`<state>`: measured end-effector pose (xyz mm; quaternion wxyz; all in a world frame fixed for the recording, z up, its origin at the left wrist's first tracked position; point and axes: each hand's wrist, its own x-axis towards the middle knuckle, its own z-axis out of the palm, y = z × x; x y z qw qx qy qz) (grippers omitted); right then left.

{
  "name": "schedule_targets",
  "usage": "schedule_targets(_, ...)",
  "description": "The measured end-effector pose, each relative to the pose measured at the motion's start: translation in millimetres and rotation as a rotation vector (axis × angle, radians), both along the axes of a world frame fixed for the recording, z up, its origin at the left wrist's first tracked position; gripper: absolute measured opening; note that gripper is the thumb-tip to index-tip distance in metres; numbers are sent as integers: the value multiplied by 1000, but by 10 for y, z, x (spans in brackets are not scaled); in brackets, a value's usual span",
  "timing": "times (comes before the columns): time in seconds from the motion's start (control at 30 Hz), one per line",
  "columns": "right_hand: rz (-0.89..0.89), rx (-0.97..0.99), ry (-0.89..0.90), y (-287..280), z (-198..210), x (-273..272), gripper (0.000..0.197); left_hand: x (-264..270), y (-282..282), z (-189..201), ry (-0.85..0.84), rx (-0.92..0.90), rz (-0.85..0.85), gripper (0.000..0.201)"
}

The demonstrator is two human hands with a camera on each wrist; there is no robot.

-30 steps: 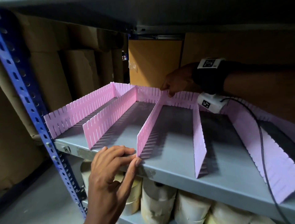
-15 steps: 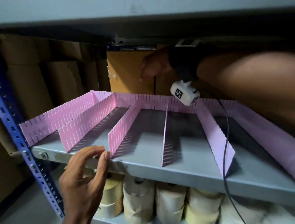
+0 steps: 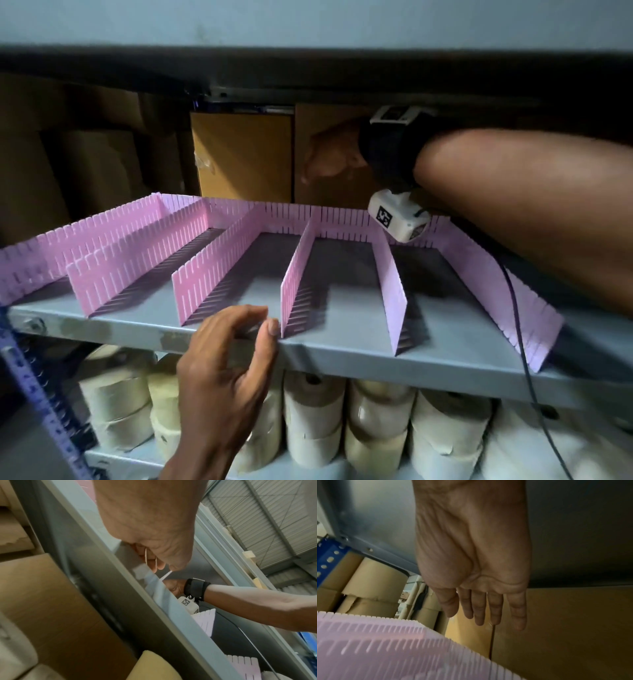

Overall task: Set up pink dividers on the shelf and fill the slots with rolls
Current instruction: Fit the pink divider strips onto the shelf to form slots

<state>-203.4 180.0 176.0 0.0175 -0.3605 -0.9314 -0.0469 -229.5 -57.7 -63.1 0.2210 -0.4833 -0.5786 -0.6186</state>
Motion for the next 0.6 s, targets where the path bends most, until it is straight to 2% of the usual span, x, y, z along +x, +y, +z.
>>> schedule_targets(0.1,-26,-4,-89,202,-225,28,43,-79,57,-92,55,-68,-13,26)
schedule_targets(0.4,-10,-42,-186,583,-542,40,55,-159,35,-190,134,-55,-81,14)
schedule_targets(0.5,26,-36,-223,611,-594,39,46,-193,43,-228,138,-60,-87,13)
schedule_targets(0.6,53,-17,-173,606,-631,47,40,-216,55,-257,141,-58,-94,13)
